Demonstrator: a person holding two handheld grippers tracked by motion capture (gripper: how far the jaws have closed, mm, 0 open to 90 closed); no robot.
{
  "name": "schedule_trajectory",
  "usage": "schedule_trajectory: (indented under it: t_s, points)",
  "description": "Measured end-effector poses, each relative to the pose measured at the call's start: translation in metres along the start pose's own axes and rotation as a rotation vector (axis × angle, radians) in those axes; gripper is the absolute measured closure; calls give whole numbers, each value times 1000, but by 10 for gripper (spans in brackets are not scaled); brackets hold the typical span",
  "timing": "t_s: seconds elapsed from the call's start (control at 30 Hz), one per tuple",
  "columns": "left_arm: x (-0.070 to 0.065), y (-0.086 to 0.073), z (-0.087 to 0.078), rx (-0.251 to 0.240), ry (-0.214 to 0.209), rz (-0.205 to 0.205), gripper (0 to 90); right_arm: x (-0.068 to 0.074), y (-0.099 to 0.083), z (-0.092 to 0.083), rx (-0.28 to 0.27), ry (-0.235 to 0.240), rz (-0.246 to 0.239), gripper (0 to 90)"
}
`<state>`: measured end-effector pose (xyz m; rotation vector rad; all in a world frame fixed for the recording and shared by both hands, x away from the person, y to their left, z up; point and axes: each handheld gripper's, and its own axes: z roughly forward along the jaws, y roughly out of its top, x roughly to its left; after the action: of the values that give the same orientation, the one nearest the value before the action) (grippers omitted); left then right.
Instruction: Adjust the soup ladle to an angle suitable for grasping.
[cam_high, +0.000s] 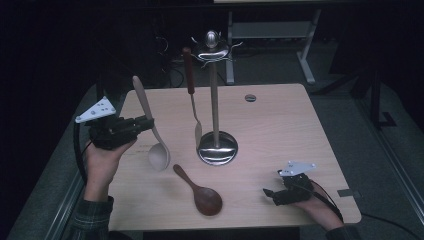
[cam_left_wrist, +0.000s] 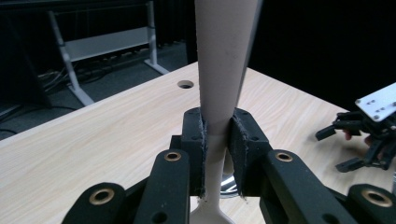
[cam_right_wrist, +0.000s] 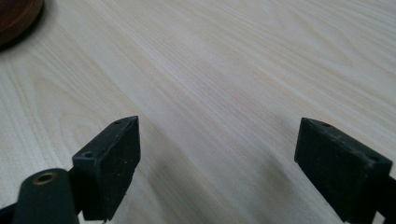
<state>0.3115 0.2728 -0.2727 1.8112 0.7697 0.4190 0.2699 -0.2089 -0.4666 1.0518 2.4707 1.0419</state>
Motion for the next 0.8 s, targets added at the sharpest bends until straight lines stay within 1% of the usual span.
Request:
schedule_trajectory:
  t_s: [0.1,0.2,0.23,0.27,0.33,0.4,0.47,0.57,0.6,0.63,0.67,0.77,0.8]
  points:
    - [-3,5,2,0,-20,4,766,0,0,0,0,-1,0,141]
    - [-8,13,3,0,-36,22,766,0,0,0,-1,0,1,141]
    - [-9,16,3,5,-44,26,766,0,0,0,-1,0,1,141]
    - [-12,21,5,-1,-59,24,766,0,0,0,-1,0,0,141]
    - [-13,22,6,-3,-64,26,766,0,0,0,-2,-1,-2,141]
    - [-18,29,9,-5,-76,38,766,0,0,0,0,0,1,141]
    - [-19,31,11,-6,-80,40,766,0,0,0,-1,0,1,141]
    - [-27,40,18,-4,-105,60,766,0,0,0,-1,0,1,141]
    - [-27,40,18,-4,-105,60,766,0,0,0,-1,0,1,141]
    - [-32,44,23,-4,-114,73,766,0,0,0,-1,1,1,141]
    - [-32,44,23,-4,-114,73,767,0,0,0,-1,1,1,141]
    - [-38,50,29,-3,-126,86,766,0,0,-1,-4,-1,-2,141]
    - [-42,53,33,0,-140,93,767,0,0,-1,-4,-1,-4,141]
